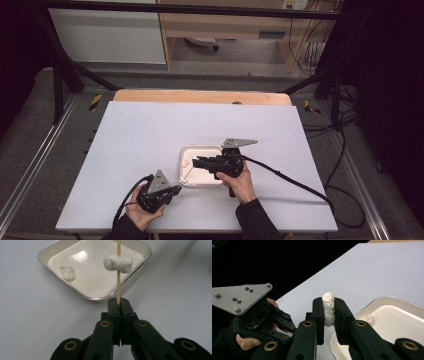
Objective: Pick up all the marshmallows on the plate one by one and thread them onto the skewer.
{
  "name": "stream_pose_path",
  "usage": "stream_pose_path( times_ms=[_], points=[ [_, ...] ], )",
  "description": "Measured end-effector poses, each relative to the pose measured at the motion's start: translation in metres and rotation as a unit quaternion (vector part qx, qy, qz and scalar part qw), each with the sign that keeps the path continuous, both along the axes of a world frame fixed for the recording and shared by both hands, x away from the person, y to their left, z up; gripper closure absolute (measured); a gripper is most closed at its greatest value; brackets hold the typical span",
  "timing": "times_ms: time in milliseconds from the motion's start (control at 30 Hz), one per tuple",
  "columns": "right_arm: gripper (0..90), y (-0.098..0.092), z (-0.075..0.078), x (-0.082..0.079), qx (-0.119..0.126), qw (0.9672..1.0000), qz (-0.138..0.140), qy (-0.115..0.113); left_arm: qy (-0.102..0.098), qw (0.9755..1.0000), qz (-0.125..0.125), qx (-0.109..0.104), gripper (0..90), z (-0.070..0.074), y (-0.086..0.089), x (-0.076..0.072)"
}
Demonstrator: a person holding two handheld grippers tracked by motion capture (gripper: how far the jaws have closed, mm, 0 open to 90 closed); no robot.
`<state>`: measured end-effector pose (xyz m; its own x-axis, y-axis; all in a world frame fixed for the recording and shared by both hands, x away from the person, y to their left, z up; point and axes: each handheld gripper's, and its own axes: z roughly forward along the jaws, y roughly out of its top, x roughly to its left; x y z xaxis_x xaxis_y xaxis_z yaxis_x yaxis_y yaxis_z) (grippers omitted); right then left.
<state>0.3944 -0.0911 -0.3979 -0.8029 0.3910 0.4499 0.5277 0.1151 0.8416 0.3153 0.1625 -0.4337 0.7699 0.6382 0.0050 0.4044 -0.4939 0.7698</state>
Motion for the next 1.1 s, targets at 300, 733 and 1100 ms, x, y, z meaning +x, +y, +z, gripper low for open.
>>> stream_pose_path(
  times_ms=[300,733,1100],
  points=[
    [80.9,0.0013,-0.0021,-0.0014,0.004,1.0000,0.003,0.004,-0.001,1.0000,0.000,-0.002,88.9,-0.0002,0.0003,-0.0002],
    [81.2,0.0024,-0.0045,-0.0031,0.007,1.0000,0.004,0.006,-0.001,1.0000,-0.002,-0.007,88.9,-0.0015,-0.0003,-0.0004],
    [81.5,0.0032,-0.0065,-0.0041,0.011,0.9999,0.009,0.007,-0.002,0.9999,-0.002,-0.011,88.9,-0.0016,0.0000,-0.0006]
  ],
)
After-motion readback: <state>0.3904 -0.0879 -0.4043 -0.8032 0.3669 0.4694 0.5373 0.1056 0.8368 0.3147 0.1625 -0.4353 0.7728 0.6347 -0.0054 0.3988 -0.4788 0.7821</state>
